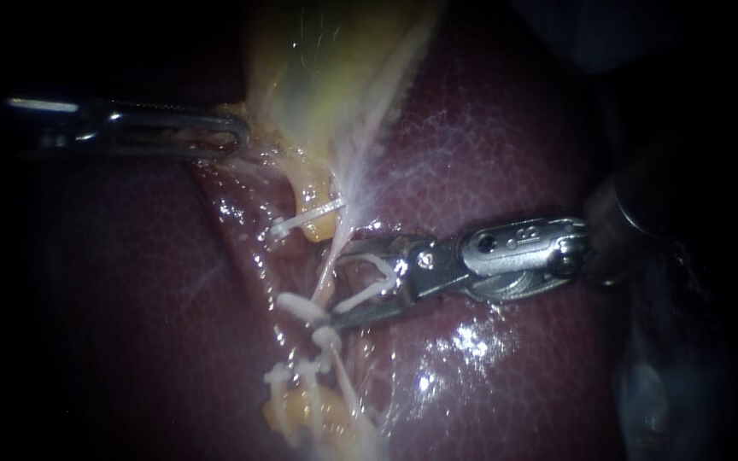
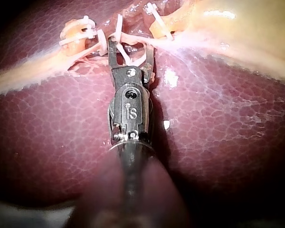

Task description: Clipping third clip right tube

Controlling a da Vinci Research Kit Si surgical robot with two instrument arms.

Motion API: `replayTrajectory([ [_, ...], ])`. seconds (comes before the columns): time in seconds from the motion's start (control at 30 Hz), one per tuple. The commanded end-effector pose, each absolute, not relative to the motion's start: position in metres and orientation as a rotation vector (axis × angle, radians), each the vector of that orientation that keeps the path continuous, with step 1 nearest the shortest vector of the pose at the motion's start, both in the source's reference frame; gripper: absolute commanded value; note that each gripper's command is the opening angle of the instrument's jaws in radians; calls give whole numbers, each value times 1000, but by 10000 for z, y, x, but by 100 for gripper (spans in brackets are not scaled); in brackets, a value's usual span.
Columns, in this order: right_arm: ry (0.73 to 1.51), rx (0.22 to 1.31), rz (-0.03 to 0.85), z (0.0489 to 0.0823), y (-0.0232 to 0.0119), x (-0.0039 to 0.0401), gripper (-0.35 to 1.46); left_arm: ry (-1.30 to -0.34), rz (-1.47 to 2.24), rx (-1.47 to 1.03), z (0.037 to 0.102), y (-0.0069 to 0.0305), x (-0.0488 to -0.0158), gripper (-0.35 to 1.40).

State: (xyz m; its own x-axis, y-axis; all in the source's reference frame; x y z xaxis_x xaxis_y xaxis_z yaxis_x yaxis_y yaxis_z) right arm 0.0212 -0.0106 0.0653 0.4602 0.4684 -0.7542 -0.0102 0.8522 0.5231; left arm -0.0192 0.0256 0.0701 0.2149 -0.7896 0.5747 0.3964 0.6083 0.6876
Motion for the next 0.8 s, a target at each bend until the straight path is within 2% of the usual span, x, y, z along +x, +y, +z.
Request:
replayTrajectory([
  [0.03,1061,489,309,653,-106,212,49,-1064,-860,440,701,256,-192,-35],
  [0.53,1062,493,306,652,-106,207,49,-1064,-860,440,701,256,-192,-35],
  [0.7,1044,578,383,651,-106,201,49,-1064,-860,440,701,256,-192,-35],
  [0.8,1027,651,463,648,-105,195,49,-1064,-860,440,701,256,-192,-35],
])
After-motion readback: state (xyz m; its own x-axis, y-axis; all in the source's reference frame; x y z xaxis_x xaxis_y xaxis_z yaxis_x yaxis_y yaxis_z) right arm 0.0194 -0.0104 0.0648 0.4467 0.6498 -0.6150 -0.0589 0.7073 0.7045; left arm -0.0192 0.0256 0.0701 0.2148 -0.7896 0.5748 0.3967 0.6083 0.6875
